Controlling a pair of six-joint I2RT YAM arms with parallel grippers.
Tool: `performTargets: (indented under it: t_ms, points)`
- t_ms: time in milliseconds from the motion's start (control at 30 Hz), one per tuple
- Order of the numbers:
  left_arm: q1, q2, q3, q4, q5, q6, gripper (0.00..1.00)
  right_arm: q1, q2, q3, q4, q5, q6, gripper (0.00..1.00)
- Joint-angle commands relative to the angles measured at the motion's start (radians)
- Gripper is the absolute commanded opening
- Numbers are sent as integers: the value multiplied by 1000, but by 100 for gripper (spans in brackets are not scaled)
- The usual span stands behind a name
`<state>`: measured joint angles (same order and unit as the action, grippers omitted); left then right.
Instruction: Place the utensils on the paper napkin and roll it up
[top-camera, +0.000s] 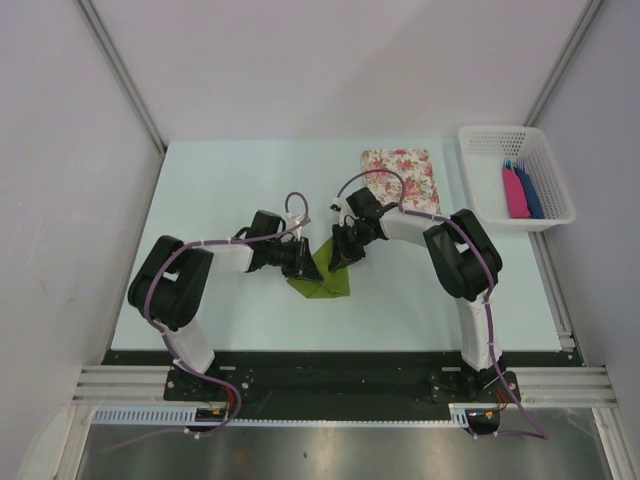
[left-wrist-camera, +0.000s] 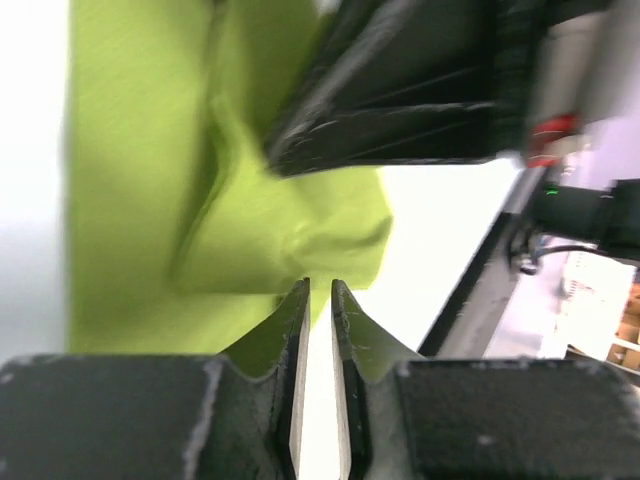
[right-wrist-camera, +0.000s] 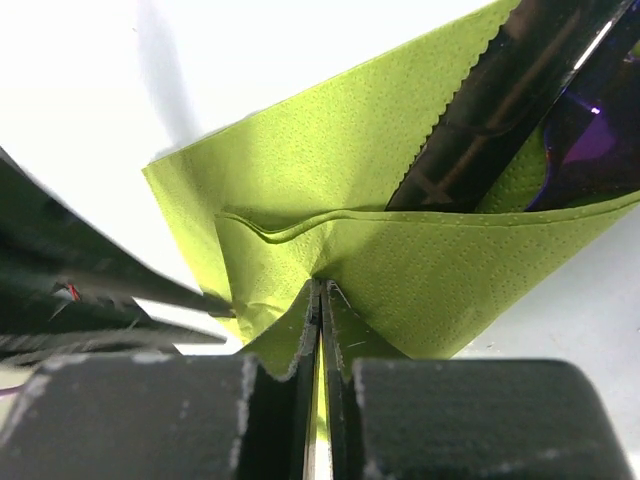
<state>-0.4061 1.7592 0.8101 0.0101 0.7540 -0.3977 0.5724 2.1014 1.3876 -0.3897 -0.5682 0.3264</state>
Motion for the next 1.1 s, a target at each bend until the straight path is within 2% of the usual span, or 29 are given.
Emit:
performTargets:
  t_ms: [0,200,333,500,600,700,833,900,933,1000,1033,1067]
  points:
    - [-23,-50,-3,189,97,-99,19,-14,48,-36,-52,38,-15,4]
    - [-72,32,14,214,81,-124,19,-35,55,-41,-48,16,-9,4]
    - [-80,101,21,185,19,-118,17,-42,55,-41,-48,11,-12,4]
    - [-80,164,63,13,-53,-9,10,-46,45,-58,-48,40,-9,4]
    - [-80,163,63,-63,-65,42,9,-48,22,-123,-26,63,28,3]
    - [-80,148,60,-93,-65,69,8,-48,-6,-183,-6,68,49,2]
    - [-80,140,63,-108,-51,82,8,-48,-11,-176,-2,53,53,2]
    - [-71,114,61,-85,-21,76,15,-49,0,-156,0,54,51,2]
    - [-60,86,49,-55,22,60,24,-51,6,-147,-1,53,49,2]
    - [-21,-4,8,30,42,14,35,-54,22,-130,-5,53,46,2]
    - [-4,-30,0,40,45,7,44,-54,28,-125,-6,53,43,2]
    - [28,-53,-8,34,39,-1,48,-57,35,-122,-6,53,43,1]
